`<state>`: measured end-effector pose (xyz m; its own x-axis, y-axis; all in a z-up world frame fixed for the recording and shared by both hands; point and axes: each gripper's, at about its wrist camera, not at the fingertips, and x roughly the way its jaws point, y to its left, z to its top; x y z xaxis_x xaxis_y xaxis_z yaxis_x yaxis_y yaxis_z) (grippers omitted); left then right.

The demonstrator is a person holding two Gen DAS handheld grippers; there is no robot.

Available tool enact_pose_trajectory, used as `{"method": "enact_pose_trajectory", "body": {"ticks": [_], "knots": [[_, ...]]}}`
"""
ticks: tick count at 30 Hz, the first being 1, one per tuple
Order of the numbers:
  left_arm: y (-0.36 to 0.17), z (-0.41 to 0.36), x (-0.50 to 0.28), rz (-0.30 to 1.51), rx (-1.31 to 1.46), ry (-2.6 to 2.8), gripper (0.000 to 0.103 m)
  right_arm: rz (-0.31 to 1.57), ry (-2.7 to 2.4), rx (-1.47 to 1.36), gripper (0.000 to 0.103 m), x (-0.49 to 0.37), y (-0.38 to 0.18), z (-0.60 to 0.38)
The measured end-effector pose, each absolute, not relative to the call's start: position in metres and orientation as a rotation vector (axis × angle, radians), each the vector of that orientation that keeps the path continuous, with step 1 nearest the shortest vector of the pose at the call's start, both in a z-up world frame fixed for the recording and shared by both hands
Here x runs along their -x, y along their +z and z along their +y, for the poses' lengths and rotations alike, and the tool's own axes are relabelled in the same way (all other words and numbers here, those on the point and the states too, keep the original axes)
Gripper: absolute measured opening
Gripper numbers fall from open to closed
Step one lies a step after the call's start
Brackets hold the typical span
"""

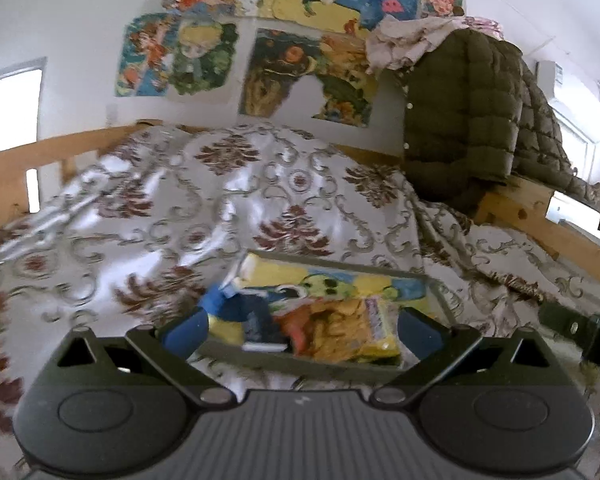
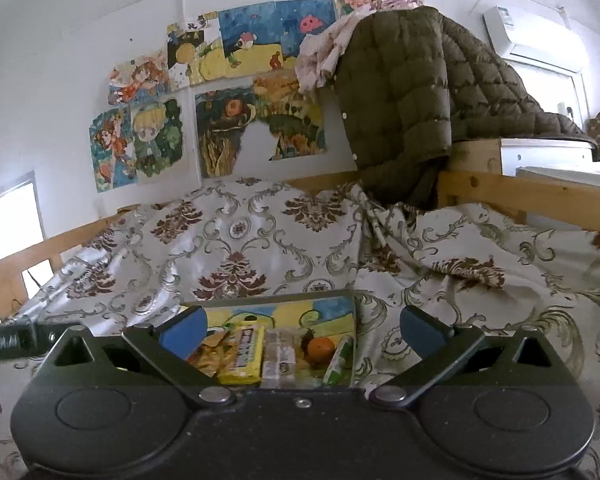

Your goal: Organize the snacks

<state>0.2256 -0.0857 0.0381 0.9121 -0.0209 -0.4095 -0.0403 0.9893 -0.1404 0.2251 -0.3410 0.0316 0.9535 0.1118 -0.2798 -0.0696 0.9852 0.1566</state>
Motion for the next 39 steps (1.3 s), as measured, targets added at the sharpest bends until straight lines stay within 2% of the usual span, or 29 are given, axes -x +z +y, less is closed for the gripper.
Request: {"method": "enact_pose_trajectory", "body": {"ticks": [16,27,39], "knots": [[0.044,-0.063,-0.103,0.399,0.058,0.055,0.103,0.361,0.073,-0.139,0.102,-0.118,0.045,-0.308],[0.026,-0.046,-0.082,0.453,0.102,0.091,0.103,0.414,0.048,-0.091,0.102,-0.08,0.034,-0.292],[0.009,-0.044,-0.075,0.485,0.081,0.096,0.103,0.481,0.047,-0.055,0.102,-0.076,0.01,-0.288]]}}
